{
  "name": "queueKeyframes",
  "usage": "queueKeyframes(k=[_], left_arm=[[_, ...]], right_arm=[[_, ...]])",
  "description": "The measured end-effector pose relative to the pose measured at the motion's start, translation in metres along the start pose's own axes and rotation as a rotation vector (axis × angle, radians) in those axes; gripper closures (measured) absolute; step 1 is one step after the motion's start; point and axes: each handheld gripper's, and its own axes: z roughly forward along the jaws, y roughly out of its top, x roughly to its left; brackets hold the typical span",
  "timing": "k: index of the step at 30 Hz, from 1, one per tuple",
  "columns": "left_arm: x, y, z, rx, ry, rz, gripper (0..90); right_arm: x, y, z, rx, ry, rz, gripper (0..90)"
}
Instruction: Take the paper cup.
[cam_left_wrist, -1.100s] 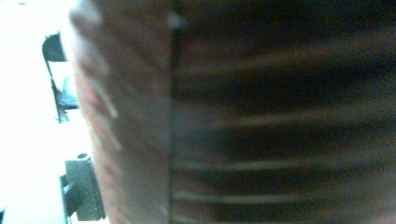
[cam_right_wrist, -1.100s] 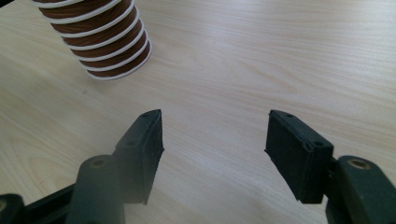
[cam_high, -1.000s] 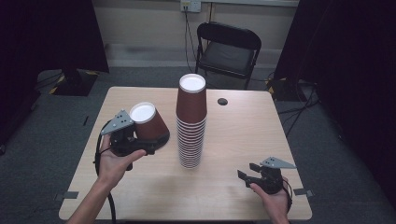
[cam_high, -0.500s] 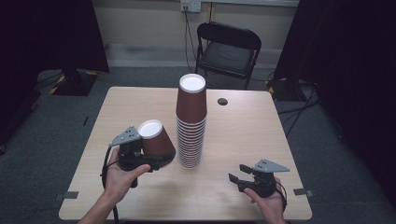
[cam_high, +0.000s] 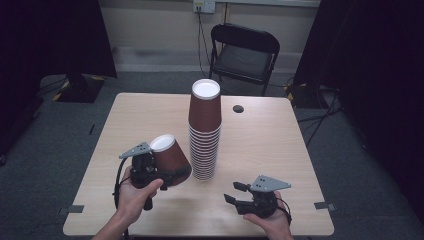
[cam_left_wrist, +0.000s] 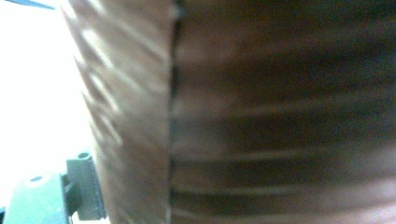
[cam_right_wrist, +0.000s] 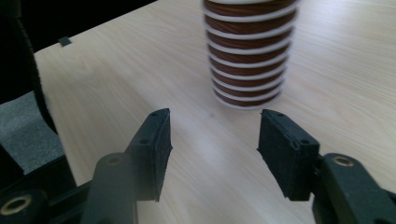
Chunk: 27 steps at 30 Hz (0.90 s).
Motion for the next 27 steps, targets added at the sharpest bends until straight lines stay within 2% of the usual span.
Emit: queueKeyframes(k=[3,7,10,19,21,23,25,27], left_arm=[[-0.004,-0.001,0.002,0.001,-0.026,-0.022,12.3],[-0.006,-0.002,0.004,0.012,-0.044,-0.042,12.4],[-0.007,-0.003,0.004,0.015,-0.050,-0.051,12.5],[-0.008,-0.003,0.003,0.011,-0.084,-0.109,12.7],[-0.008,-0.003,0.003,0.004,-0.094,-0.121,12.7],[-0.008,-0.002,0.003,0.003,-0.101,-0.131,12.7],[-0.009,-0.002,0.003,0.000,-0.114,-0.151,12.7],[-0.009,-0.002,0.003,0.002,-0.123,-0.153,12.7]], right_arm=[[0.011,0.007,0.004,-0.028,0.009,-0.008,47.8],[0.023,0.016,0.012,-0.007,0.012,-0.057,49.4],[0.029,0.023,0.019,-0.015,0.023,-0.081,50.9],[0.046,0.050,0.035,-0.140,0.036,-0.144,51.7],[0.048,0.052,0.037,-0.151,0.031,-0.154,51.8],[0.052,0.056,0.040,-0.178,0.024,-0.176,52.8],[0.054,0.058,0.041,-0.212,0.012,-0.185,54.5],[0.055,0.060,0.042,-0.245,0.000,-0.187,55.4]])
